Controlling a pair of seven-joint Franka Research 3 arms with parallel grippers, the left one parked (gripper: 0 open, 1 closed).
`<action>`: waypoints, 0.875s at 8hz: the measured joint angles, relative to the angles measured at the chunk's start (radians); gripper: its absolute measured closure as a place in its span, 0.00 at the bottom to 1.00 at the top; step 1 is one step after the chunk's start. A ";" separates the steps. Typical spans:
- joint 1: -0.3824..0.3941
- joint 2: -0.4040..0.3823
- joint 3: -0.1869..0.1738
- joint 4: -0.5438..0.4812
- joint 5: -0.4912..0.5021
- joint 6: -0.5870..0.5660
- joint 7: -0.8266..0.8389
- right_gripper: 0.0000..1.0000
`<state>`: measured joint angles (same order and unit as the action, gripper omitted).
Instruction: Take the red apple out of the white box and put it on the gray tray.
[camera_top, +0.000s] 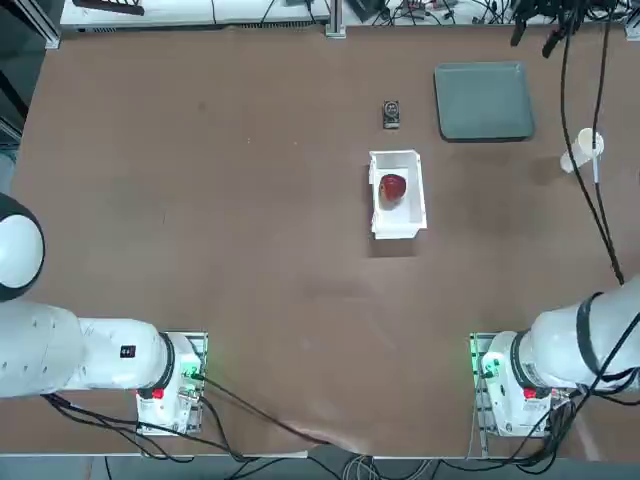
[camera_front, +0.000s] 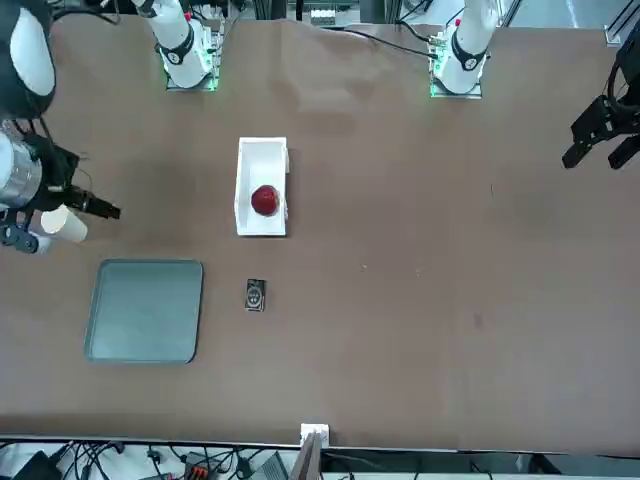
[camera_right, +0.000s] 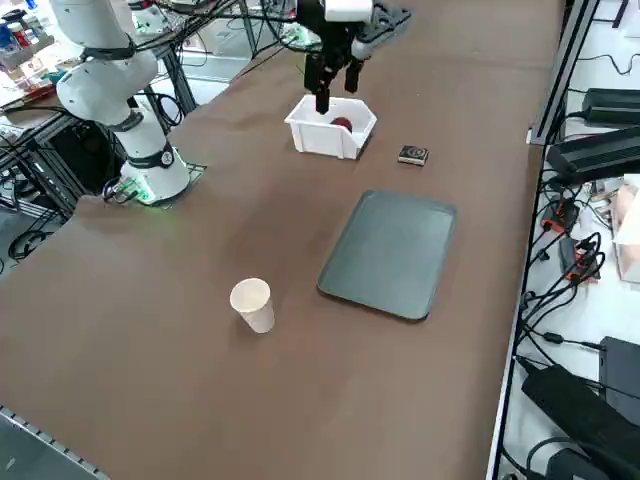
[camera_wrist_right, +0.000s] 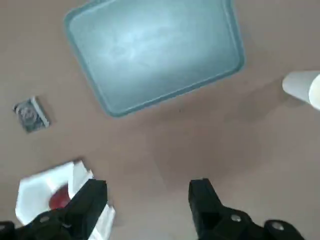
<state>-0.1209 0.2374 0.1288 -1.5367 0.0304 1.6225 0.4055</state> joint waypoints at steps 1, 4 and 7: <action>-0.004 0.001 0.000 -0.040 0.000 0.051 0.067 0.00; 0.018 0.000 0.010 -0.096 0.001 0.116 0.232 0.00; 0.220 -0.003 0.026 -0.153 -0.206 0.136 0.553 0.00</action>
<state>0.0993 0.2340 0.1544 -1.6898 -0.1752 1.7590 0.9581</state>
